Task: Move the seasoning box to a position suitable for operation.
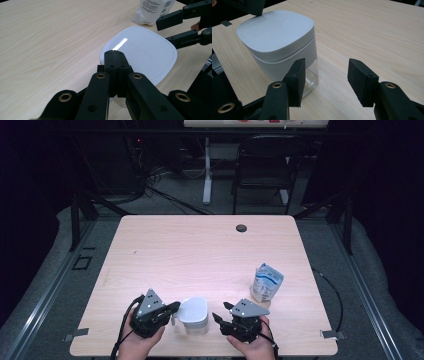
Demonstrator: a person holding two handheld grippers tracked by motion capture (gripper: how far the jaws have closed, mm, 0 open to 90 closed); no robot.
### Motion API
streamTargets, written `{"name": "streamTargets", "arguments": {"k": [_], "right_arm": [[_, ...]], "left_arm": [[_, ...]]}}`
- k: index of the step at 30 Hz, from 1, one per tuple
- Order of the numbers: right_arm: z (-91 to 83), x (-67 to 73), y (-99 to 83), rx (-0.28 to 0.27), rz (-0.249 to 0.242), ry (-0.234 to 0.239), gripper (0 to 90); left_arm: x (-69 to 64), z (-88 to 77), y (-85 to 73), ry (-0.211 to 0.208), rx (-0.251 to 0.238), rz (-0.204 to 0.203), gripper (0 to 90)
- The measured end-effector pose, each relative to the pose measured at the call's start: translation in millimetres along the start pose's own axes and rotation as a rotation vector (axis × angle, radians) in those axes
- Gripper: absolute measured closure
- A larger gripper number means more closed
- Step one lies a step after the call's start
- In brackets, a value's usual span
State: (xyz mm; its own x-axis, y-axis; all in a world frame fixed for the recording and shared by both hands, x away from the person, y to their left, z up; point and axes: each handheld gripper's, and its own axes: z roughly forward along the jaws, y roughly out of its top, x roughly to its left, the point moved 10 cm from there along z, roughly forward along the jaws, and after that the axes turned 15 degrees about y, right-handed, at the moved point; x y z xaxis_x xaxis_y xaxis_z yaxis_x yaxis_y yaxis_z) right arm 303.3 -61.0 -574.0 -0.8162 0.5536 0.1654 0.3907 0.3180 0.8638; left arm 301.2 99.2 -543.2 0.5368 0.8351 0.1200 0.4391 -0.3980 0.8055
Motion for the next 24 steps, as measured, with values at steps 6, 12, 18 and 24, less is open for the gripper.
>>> {"name": "streamTargets", "arguments": {"k": [6,12,18,24], "right_arm": [[1.4,1.2,1.1,0.006,-0.007,-0.005,47.7],[1.9,2.5,2.7,0.008,-0.014,0.000,47.1],[4.7,4.5,2.1,0.020,-0.027,0.003,46.8],[7.1,6.2,3.0,0.019,-0.034,0.007,46.6]], "left_arm": [[0.1,-0.2,-0.2,0.004,0.000,0.001,90.0],[0.3,-0.2,-0.4,0.006,0.000,0.000,90.0],[0.4,-0.3,-0.6,0.007,0.001,-0.003,90.0],[0.7,-0.2,-0.8,0.007,0.000,-0.003,90.0]]}}
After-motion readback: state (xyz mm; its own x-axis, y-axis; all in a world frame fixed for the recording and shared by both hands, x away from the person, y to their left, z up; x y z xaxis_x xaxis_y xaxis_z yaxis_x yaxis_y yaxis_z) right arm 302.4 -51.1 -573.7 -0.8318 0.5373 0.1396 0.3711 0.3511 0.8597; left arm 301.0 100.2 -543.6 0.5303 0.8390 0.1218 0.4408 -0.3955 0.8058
